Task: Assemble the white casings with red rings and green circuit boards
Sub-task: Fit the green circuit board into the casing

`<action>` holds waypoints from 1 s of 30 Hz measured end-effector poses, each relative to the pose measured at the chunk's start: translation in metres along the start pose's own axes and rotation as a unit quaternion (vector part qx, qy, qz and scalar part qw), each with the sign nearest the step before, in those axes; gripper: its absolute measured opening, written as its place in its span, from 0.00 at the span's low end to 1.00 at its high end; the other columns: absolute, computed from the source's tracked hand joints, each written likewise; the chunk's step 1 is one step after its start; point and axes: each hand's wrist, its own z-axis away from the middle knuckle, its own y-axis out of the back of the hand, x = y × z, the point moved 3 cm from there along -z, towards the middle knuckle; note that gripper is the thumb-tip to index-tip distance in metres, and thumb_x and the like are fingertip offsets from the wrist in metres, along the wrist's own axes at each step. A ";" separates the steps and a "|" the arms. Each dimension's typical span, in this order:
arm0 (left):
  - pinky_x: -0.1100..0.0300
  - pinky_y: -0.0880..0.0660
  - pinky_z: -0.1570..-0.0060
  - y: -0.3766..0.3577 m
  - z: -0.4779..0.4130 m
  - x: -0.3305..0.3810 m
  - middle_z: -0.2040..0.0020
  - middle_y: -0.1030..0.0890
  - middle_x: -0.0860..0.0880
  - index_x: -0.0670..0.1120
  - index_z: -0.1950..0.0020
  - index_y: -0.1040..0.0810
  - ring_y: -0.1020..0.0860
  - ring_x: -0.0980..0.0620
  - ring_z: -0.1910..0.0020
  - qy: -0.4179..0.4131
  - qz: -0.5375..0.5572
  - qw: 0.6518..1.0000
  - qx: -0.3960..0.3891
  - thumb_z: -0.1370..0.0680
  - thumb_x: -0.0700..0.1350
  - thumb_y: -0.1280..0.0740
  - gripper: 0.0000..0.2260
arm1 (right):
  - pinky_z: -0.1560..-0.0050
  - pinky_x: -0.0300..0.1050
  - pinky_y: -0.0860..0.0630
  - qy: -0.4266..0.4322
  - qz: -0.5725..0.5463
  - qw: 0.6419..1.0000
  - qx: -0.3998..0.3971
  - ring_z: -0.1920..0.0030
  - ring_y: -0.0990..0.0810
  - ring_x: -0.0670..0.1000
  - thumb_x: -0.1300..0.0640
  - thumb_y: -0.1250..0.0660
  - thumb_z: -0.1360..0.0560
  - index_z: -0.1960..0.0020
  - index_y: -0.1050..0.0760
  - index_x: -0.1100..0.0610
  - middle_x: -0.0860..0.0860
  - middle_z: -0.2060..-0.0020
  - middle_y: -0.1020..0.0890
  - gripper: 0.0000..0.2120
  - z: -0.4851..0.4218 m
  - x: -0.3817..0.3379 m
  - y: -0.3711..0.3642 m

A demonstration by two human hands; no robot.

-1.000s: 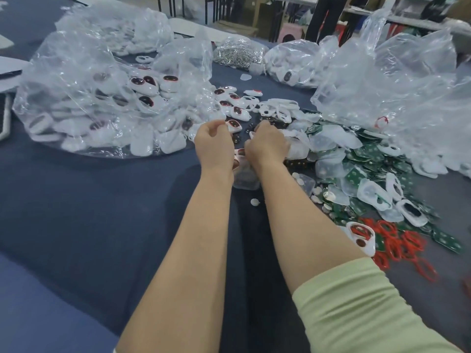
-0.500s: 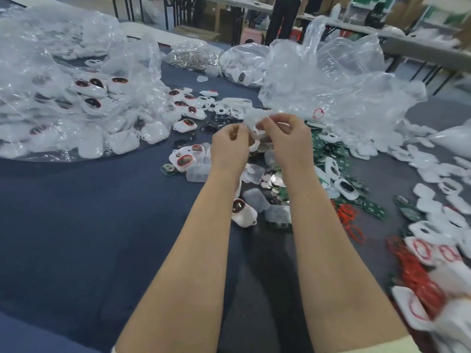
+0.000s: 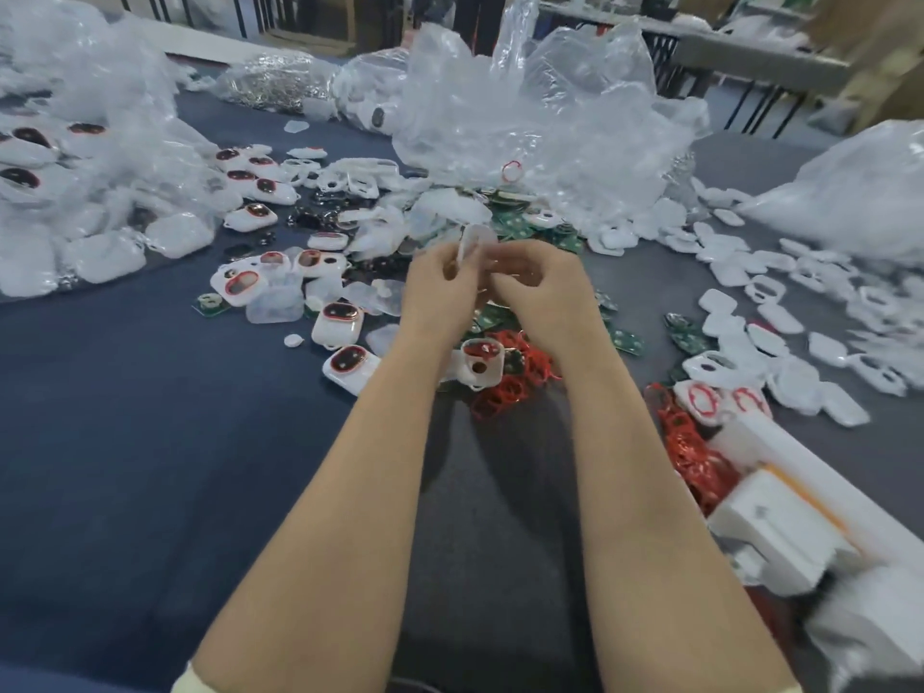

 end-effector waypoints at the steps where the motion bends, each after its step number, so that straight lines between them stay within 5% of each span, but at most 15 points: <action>1: 0.48 0.20 0.47 0.002 -0.001 -0.002 0.54 0.19 0.41 0.45 0.56 0.24 0.18 0.44 0.53 0.011 0.016 1.000 0.017 0.17 0.41 0.42 0.10 | 0.53 0.37 0.24 -0.016 0.034 0.999 0.015 0.57 0.21 0.44 0.65 0.34 0.28 0.50 0.21 0.52 0.43 0.61 0.19 0.10 0.000 0.002 0.004; 5: 0.65 0.23 0.69 0.012 -0.006 -0.010 0.59 0.20 0.45 0.45 0.56 0.28 0.21 0.58 0.71 0.064 0.112 0.989 0.074 0.16 0.41 0.46 0.11 | 0.61 0.40 0.29 -0.108 0.247 0.956 -0.120 0.57 0.23 0.49 0.59 0.31 0.27 0.49 0.20 0.54 0.51 0.55 0.19 0.08 0.005 0.013 0.008; 8: 0.67 0.32 0.76 0.013 -0.008 -0.013 0.59 0.19 0.45 0.43 0.52 0.27 0.30 0.59 0.78 0.098 0.142 0.981 0.086 0.16 0.44 0.45 0.10 | 0.58 0.40 0.29 -0.113 0.292 0.935 -0.169 0.56 0.23 0.50 0.57 0.30 0.26 0.47 0.19 0.55 0.53 0.51 0.18 0.09 0.008 0.012 0.003; 12: 0.68 0.36 0.79 0.012 -0.008 -0.012 0.63 0.20 0.45 0.42 0.53 0.26 0.35 0.59 0.79 0.174 0.288 0.939 0.073 0.17 0.51 0.46 0.16 | 0.53 0.38 0.30 -0.097 0.261 0.958 -0.068 0.51 0.21 0.52 0.59 0.33 0.24 0.46 0.18 0.57 0.55 0.49 0.17 0.09 0.005 0.012 0.003; 19: 0.66 0.21 0.65 0.010 -0.005 -0.015 0.56 0.23 0.44 0.37 0.50 0.25 0.23 0.54 0.61 0.189 0.389 0.901 0.038 0.19 0.42 0.37 0.08 | 0.53 0.48 0.19 -0.100 -0.035 0.991 0.075 0.60 0.16 0.52 0.66 0.34 0.26 0.47 0.25 0.55 0.55 0.61 0.16 0.10 0.002 0.010 0.001; 25: 0.66 0.21 0.58 0.007 -0.003 -0.015 0.59 0.21 0.46 0.39 0.47 0.25 0.21 0.54 0.62 0.139 0.273 0.951 0.042 0.22 0.35 0.34 0.04 | 0.57 0.47 0.18 -0.082 -0.155 0.975 0.134 0.64 0.16 0.51 0.68 0.33 0.27 0.58 0.25 0.57 0.59 0.63 0.17 0.07 0.001 0.007 -0.011; 28: 0.56 0.23 0.46 0.007 -0.004 -0.013 0.51 0.20 0.42 0.39 0.47 0.25 0.21 0.47 0.52 0.048 0.079 0.993 0.077 0.22 0.39 0.34 0.05 | 0.52 0.54 0.19 -0.072 -0.122 0.975 0.168 0.60 0.17 0.55 0.66 0.32 0.27 0.58 0.23 0.58 0.57 0.61 0.17 0.05 0.002 0.010 -0.015; 30: 0.58 0.24 0.48 0.005 -0.001 -0.009 0.51 0.20 0.44 0.41 0.47 0.24 0.22 0.50 0.52 -0.011 0.002 0.997 0.077 0.23 0.42 0.32 0.07 | 0.52 0.54 0.20 -0.069 -0.118 0.972 0.189 0.59 0.17 0.55 0.65 0.32 0.27 0.58 0.24 0.56 0.56 0.62 0.17 0.05 0.002 0.011 -0.015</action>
